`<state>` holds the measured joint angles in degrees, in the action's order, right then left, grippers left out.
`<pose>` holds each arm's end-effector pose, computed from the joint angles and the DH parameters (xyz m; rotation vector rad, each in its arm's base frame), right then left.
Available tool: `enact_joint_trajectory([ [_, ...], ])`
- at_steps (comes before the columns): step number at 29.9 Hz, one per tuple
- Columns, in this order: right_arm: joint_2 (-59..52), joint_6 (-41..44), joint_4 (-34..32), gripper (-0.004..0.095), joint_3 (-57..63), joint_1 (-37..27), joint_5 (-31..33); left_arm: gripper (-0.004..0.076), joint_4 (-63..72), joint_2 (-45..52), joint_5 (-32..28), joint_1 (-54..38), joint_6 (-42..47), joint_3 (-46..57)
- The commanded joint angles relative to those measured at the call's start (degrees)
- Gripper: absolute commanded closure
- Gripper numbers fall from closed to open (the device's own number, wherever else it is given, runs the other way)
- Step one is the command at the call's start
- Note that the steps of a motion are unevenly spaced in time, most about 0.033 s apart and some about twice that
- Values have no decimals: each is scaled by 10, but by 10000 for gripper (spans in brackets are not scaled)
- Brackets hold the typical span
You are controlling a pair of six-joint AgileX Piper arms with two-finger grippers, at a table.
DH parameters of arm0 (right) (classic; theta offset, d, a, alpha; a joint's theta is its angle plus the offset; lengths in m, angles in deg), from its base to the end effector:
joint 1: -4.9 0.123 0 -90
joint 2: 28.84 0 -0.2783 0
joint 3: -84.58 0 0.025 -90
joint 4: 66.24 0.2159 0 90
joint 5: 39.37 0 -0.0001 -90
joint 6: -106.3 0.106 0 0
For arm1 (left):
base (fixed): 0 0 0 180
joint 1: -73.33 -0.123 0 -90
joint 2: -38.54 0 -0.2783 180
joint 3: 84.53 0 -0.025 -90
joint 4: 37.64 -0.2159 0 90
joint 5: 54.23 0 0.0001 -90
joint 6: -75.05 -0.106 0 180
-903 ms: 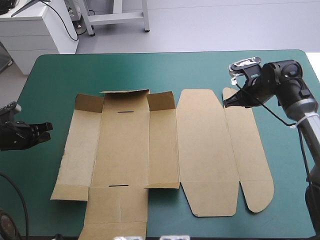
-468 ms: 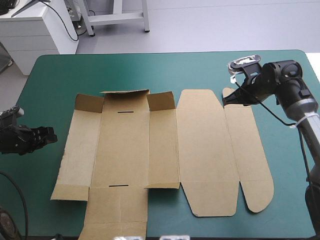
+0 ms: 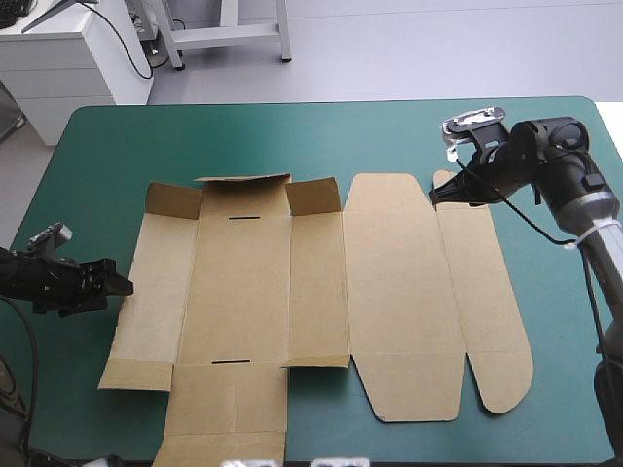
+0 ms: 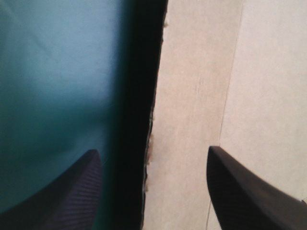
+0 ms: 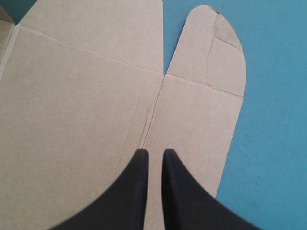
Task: Fold the box
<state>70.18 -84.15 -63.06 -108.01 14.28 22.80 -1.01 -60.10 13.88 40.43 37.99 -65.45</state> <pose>0.3077 0.0561 0.3459 -0.4309 2.5564 0.0663 0.2357 0.0826 0.2316 -0.2838 2.7764 -0.7621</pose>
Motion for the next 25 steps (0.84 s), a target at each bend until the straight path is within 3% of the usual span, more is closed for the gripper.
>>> enact_joint_trajectory([
  [1,-24,-7,3,821,-15,-4,-23,267,45,-1,37,3,-20,-12],
  [9,-24,-7,3,821,-15,-4,-23,267,62,-41,48,9,-17,-12],
  [19,-24,-7,6,821,-15,-4,-25,267,59,-62,23,100,-16,-12],
  [25,-24,-7,6,821,-15,-4,-25,268,53,-63,59,101,-12,-12],
])
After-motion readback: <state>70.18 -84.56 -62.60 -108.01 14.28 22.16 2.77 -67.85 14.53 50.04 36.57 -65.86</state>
